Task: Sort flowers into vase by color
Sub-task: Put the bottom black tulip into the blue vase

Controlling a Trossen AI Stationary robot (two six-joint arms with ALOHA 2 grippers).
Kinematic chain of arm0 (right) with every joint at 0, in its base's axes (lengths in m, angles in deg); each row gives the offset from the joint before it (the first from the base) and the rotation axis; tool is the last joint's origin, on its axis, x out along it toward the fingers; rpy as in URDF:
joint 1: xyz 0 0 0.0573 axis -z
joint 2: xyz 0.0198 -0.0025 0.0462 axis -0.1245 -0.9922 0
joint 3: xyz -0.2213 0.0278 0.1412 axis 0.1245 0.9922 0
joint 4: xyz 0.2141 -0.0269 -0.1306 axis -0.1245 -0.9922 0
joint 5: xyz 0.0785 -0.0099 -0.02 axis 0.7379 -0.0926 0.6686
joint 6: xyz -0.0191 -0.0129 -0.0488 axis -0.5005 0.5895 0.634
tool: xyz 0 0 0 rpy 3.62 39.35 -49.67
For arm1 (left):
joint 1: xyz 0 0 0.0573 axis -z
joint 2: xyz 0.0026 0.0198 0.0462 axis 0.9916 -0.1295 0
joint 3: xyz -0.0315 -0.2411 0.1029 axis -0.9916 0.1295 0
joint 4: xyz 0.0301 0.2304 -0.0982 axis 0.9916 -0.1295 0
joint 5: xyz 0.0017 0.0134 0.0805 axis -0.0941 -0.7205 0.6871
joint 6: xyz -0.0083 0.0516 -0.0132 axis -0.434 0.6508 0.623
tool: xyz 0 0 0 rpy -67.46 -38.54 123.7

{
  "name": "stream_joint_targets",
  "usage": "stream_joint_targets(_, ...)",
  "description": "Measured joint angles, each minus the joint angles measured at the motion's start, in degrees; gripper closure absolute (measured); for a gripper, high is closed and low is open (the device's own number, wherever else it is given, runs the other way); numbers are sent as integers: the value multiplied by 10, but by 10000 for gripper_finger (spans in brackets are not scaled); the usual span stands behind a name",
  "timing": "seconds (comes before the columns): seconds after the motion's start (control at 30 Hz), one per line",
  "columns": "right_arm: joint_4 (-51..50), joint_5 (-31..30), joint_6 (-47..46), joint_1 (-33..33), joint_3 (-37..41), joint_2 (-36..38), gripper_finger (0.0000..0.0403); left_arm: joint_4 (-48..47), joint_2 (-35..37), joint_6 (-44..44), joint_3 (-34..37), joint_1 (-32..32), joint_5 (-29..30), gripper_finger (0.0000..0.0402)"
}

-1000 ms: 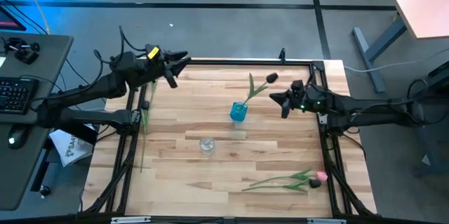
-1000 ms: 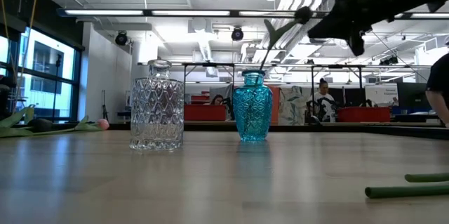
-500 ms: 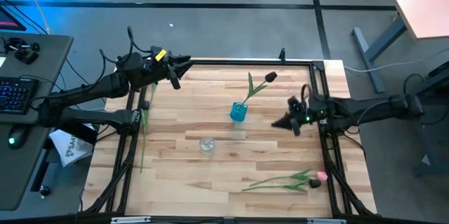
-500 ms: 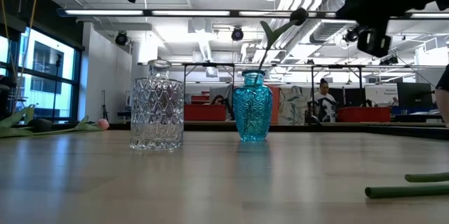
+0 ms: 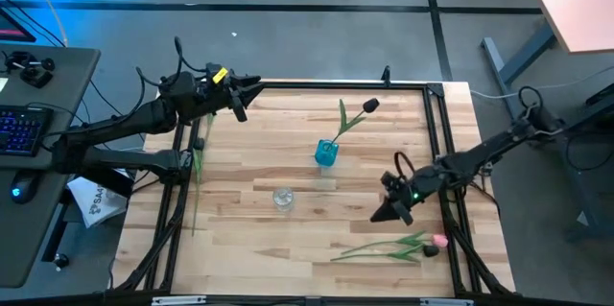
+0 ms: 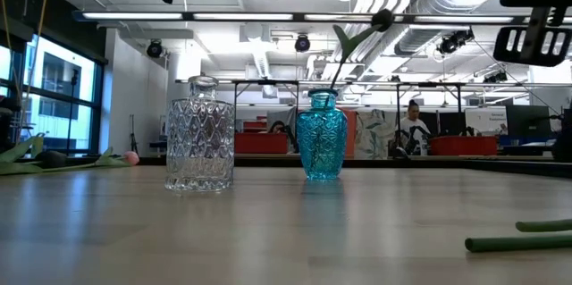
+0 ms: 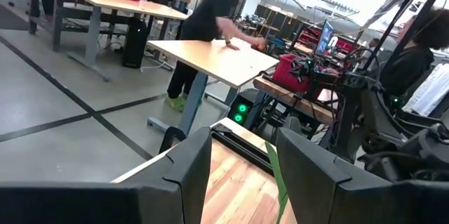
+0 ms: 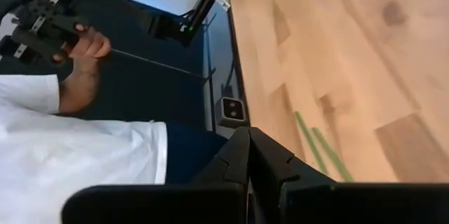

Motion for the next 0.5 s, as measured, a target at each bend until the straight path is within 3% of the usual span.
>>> stream_joint_targets(0.33,22,76,19,-12,-64,-48,402,2,-1,0,0,0,0,250)
stream_joint_targets(0.5,-39,76,48,-12,-88,-48,402,6,-11,-14,0,0,-12,250)
